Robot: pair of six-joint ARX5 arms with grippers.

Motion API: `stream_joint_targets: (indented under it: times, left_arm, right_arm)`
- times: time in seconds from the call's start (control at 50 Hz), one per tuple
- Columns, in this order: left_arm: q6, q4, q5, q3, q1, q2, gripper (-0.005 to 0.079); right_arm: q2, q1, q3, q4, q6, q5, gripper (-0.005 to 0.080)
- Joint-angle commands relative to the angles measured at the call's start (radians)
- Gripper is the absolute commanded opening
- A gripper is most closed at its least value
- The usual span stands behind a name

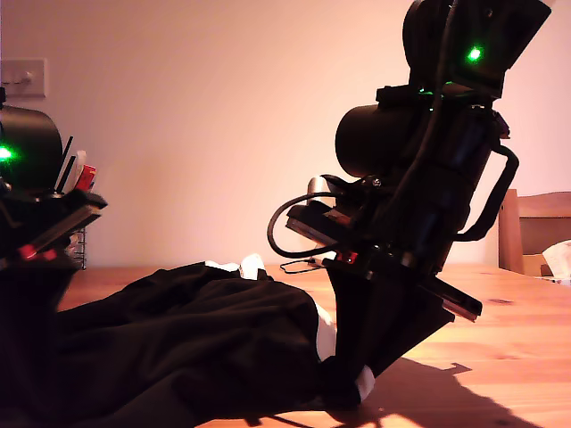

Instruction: Fold the shorts in front of you. After folding it, place it to the right side.

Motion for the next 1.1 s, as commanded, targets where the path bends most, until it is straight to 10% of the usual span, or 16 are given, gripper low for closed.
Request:
stream_joint_targets:
  times: [0.0, 0.76, 1.08]
  left_arm:
    - [0.026, -0.025, 0.015, -0.023, -0.005, 0.02, -0.002]
    - [0.09, -0.37, 0.278, -0.016, -0.137, -0.301, -0.002]
    - [0.014, -0.247, 0.346, 0.013, -0.104, -0.386, -0.002]
  right_arm:
    - [0.049, 0.003, -0.023, -0.042, -0.011, 0.023, -0.0012]
    - [-0.348, 0.006, -0.023, -0.442, -0.061, 0.051, -0.0012]
    - [-0.405, 0.008, 0.026, -0.324, -0.016, 0.038, -0.0012]
